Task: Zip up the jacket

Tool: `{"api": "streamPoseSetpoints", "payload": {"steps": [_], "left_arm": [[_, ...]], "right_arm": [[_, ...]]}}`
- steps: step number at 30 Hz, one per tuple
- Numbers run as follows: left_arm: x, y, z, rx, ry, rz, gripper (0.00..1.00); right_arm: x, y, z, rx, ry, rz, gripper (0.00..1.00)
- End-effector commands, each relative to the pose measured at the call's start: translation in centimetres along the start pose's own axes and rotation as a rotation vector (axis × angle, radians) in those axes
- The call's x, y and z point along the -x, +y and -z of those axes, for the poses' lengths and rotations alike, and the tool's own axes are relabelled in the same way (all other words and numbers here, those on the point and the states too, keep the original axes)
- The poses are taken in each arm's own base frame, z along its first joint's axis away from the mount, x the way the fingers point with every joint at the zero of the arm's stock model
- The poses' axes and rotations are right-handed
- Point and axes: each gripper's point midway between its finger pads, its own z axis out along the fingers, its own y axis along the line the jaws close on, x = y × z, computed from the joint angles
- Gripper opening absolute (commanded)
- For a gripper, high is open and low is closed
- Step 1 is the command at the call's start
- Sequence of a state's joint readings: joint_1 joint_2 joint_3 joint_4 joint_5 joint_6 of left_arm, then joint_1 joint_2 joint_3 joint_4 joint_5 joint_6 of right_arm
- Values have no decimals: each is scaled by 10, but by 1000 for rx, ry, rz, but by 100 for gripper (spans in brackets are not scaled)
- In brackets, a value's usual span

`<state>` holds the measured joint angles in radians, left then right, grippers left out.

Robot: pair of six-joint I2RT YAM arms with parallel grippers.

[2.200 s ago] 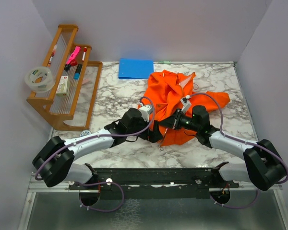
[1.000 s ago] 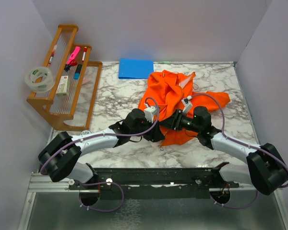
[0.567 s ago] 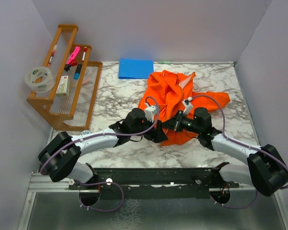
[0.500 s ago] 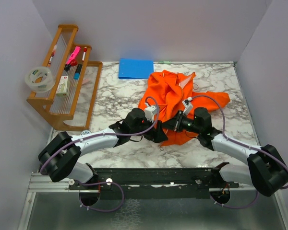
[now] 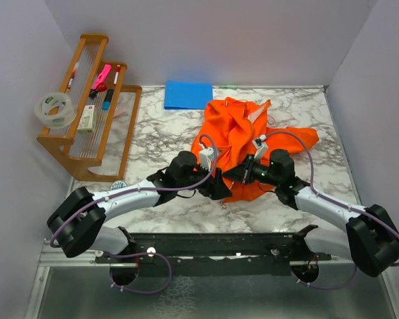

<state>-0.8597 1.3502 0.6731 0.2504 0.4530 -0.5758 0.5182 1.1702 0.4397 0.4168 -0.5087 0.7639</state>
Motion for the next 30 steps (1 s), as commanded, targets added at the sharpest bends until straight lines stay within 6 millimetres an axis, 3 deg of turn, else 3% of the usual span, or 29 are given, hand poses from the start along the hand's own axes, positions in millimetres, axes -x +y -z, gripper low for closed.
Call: {"api": "streamPoseSetpoints", "payload": {"steps": [1,7,12,18,30], "left_arm": [[0,-17,5,-76,-1,-24,64],[1,-19,6,-81,-6,-25,62],[1,-20,5,-89,2,-24,71],[-6,-16,2,-90,30,-5,72],[-6,-12,3,-88,33,1,58]], "right_arm": [[0,10,2,35,9,55,0],[0,15,2,66,24,98,1],[-2,24,4,122,42,171,1],[-1,30,7,156,49,244,1],[-4,31,9,173,62,287,1]]}}
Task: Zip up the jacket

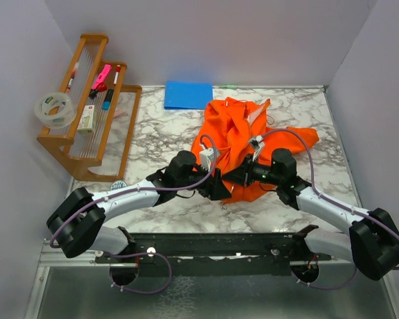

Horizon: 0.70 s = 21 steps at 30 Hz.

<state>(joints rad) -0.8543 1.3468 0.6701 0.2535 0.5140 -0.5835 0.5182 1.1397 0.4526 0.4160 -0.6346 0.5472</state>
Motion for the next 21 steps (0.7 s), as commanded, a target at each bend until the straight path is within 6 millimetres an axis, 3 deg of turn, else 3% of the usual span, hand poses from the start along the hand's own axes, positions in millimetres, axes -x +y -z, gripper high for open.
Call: {"api": "streamPoseSetpoints", "payload": {"steps": [1,4,16,18,21], "left_arm": [[-1,-5,0,-40,5,-8,58],[-1,-5,1,-41,6,-9,53],[-3,-6,1,-55,12,-19,10],[-5,-7,1,-66,20,-21,8],[-7,-8,-1,-77,34,-21,19]], "right_arm": [[5,13,1,52,10,51,1],[5,14,1,54,10,53,0],[8,19,1,79,4,75,1],[11,22,1,94,-1,81,0],[14,27,0,115,-1,96,1]]}}
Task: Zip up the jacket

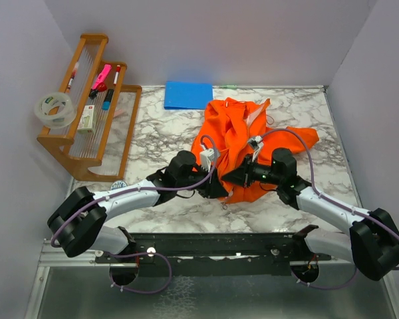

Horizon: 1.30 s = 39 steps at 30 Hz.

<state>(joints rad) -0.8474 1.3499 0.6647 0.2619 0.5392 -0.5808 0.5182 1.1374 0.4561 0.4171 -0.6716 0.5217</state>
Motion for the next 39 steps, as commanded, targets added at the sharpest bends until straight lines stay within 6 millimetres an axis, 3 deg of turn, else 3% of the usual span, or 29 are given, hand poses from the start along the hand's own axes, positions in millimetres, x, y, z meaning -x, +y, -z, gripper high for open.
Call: {"api": "streamPoseSetpoints", "payload": {"steps": [1,5,6,19,29,39], "left_arm": [[-4,-8,-1,-62,25,-22,27],[-4,-6,1,-50,33,-38,59],[-4,-5,2,-40,37,-43,60],[-3,1,4,-21,57,-26,59],[4,6,-3,-1,16,2,68],[5,14,-3,51,-22,31,66]], "right_arm": [[16,21,-1,80,-13,71,0],[13,19,-1,71,5,88,0],[13,18,0,70,9,91,1],[13,20,1,73,26,121,1],[13,19,0,61,4,55,1],[17,15,-1,24,-33,-32,1]]}}
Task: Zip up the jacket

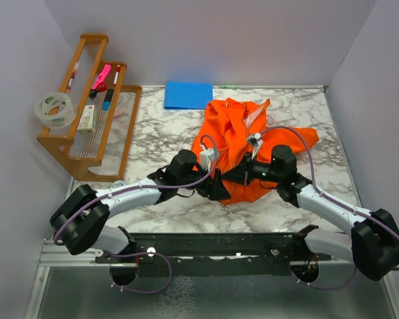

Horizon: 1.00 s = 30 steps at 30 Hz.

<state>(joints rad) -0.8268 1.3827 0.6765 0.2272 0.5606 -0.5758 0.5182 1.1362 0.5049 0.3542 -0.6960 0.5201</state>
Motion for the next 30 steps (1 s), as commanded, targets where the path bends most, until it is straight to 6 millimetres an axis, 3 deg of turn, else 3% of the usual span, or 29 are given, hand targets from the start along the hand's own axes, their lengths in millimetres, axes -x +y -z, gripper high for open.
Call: {"api": "streamPoseSetpoints", "payload": {"steps": [1,5,18,30], "left_arm": [[12,3,-1,34,-67,3,65],[15,5,-1,52,-87,10,61],[3,2,2,25,-56,7,62],[7,0,3,25,-69,2,34]], "right_arm": [[10,6,0,7,-59,-31,0],[10,5,0,-5,-69,-57,1],[12,-3,1,-57,-87,-82,1],[11,-3,0,-56,-82,-84,1]]}}
